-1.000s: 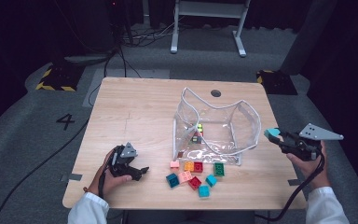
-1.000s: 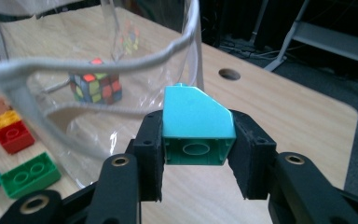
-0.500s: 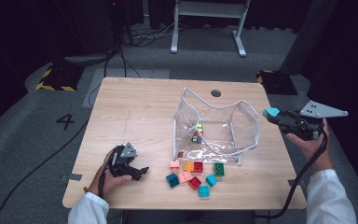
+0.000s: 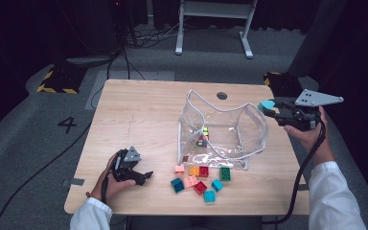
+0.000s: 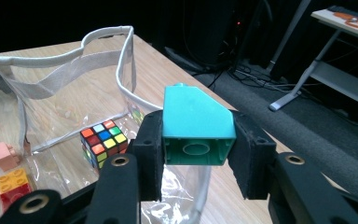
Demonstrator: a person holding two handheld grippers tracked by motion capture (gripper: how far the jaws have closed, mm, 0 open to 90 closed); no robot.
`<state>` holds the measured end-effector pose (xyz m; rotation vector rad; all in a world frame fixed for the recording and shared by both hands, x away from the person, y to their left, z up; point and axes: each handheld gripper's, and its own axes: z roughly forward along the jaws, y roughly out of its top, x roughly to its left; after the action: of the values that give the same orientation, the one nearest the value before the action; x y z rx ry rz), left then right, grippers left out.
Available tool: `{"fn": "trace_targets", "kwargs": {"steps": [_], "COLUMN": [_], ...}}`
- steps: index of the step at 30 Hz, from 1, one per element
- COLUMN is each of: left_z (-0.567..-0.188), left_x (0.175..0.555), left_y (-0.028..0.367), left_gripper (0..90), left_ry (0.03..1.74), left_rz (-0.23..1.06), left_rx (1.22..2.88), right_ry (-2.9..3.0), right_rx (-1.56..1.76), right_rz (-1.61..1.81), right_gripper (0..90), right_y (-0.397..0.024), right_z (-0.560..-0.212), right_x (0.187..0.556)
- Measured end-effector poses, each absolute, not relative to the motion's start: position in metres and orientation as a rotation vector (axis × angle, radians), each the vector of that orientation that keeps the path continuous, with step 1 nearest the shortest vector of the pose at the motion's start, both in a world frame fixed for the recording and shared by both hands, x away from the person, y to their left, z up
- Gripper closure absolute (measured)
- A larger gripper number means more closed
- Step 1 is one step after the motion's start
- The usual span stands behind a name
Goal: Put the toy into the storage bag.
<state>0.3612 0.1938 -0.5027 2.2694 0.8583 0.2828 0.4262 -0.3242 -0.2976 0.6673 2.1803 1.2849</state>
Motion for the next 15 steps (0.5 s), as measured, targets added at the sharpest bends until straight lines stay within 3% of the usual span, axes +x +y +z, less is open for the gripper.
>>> {"fn": "trace_targets", "kwargs": {"steps": [15], "left_z": [-0.503], "left_x": [0.361], "left_y": [0.194], "left_gripper": [11.0], "left_ry": [0.858], "left_rz": [0.289], "left_rx": [2.270], "right_ry": [2.352], "right_rx": [0.535], "right_rz": [1.251], "right_gripper": [58.6], "right_y": [-0.281], "right_z": [-0.304], "right_x": [0.448]}}
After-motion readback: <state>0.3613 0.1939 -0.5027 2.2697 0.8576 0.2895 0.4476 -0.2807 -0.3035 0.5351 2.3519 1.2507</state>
